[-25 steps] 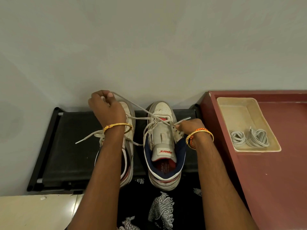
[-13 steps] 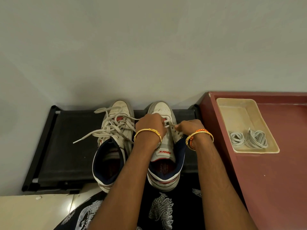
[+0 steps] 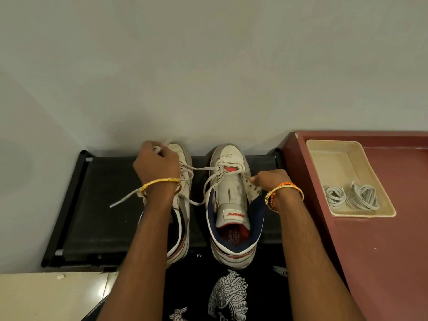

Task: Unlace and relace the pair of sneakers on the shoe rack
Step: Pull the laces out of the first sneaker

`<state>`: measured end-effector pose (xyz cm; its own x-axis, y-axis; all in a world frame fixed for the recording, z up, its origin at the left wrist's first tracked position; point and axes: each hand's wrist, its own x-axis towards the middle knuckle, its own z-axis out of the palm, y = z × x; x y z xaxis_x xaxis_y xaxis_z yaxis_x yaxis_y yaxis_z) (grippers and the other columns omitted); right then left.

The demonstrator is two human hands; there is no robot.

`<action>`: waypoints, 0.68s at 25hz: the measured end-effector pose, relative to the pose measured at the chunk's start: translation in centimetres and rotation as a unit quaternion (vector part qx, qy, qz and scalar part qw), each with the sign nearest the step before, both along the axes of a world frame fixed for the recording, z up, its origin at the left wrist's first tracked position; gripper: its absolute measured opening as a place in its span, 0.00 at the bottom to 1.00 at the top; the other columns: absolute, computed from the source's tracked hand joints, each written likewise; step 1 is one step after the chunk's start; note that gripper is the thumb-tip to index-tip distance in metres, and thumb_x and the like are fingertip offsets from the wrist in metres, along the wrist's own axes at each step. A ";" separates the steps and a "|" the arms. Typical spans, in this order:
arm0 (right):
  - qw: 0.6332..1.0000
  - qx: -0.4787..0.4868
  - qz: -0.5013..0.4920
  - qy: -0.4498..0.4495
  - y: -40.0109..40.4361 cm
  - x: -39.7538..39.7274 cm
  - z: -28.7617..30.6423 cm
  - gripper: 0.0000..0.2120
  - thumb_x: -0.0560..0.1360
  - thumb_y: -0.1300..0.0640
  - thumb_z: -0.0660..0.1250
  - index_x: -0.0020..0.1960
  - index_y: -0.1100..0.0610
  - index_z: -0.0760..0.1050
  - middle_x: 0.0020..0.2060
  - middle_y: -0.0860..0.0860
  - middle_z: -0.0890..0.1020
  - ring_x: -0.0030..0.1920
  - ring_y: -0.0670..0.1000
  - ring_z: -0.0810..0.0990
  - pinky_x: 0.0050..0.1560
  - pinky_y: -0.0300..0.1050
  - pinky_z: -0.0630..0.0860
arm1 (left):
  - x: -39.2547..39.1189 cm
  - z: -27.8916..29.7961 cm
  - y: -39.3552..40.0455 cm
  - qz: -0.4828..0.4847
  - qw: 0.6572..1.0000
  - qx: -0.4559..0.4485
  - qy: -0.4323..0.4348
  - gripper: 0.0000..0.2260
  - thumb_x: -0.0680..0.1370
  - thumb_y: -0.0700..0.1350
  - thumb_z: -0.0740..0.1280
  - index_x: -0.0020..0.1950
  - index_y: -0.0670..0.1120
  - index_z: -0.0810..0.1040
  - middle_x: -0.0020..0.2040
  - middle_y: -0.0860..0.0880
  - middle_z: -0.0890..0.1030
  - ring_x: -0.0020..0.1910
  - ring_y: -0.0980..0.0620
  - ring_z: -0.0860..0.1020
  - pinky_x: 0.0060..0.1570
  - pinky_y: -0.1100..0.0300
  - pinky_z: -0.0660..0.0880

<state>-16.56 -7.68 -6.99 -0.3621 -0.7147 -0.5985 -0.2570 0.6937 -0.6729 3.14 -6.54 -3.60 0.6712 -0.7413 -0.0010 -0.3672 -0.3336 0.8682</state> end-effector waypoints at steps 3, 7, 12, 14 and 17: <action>0.999 -0.016 0.040 0.028 -0.1 0.3 0.0 0.07 0.72 0.64 0.67 0.46 0.68 0.79 0.49 0.64 0.82 0.46 0.57 0.80 0.50 0.52 0.78 | 0.4 -0.1 0.6 0.019 1.000 0.018 -0.009 0.17 0.74 0.41 0.67 0.62 0.41 0.70 0.61 0.42 0.72 0.55 0.47 0.74 0.57 0.58 0.73; 0.965 -0.146 0.156 0.153 -0.3 1.4 0.9 0.04 0.71 0.63 0.67 0.44 0.58 0.80 0.43 0.54 0.82 0.46 0.52 0.79 0.52 0.47 0.77 | -2.0 0.2 1.9 -0.114 0.979 0.031 -0.166 0.29 0.71 0.48 0.69 0.70 0.44 0.65 0.69 0.42 0.65 0.69 0.43 0.64 0.69 0.49 0.58; 0.874 -0.121 0.381 0.277 -1.4 4.2 -0.1 0.13 0.73 0.59 0.68 0.57 0.55 0.80 0.56 0.58 0.77 0.60 0.59 0.73 0.61 0.52 0.73 | -5.8 -2.3 2.8 -0.323 0.929 0.146 -0.102 0.11 0.71 0.43 0.65 0.51 0.41 0.76 0.52 0.41 0.75 0.54 0.43 0.75 0.47 0.57 0.70; 0.862 -0.087 0.385 0.319 -1.2 4.8 -0.6 0.15 0.75 0.57 0.67 0.61 0.54 0.77 0.61 0.58 0.72 0.64 0.60 0.68 0.63 0.55 0.70 | -5.7 -2.9 2.4 -0.300 0.932 0.187 -0.077 0.10 0.73 0.40 0.64 0.53 0.39 0.78 0.52 0.40 0.80 0.53 0.41 0.77 0.48 0.56 0.72; 0.877 -0.119 0.337 0.321 -1.2 5.3 -0.9 0.12 0.76 0.57 0.66 0.59 0.55 0.78 0.62 0.58 0.72 0.63 0.58 0.69 0.61 0.54 0.71 | -5.6 -3.5 2.2 -0.261 0.948 0.177 -0.045 0.09 0.74 0.36 0.63 0.51 0.38 0.80 0.48 0.38 0.81 0.50 0.39 0.78 0.43 0.57 0.71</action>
<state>-11.30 -8.84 -7.90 -0.0169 -0.9726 -0.2317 -0.9338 0.0982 -0.3441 -2.43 -4.31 -7.07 0.2223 -0.9366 -0.2707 -0.6300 -0.3499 0.6933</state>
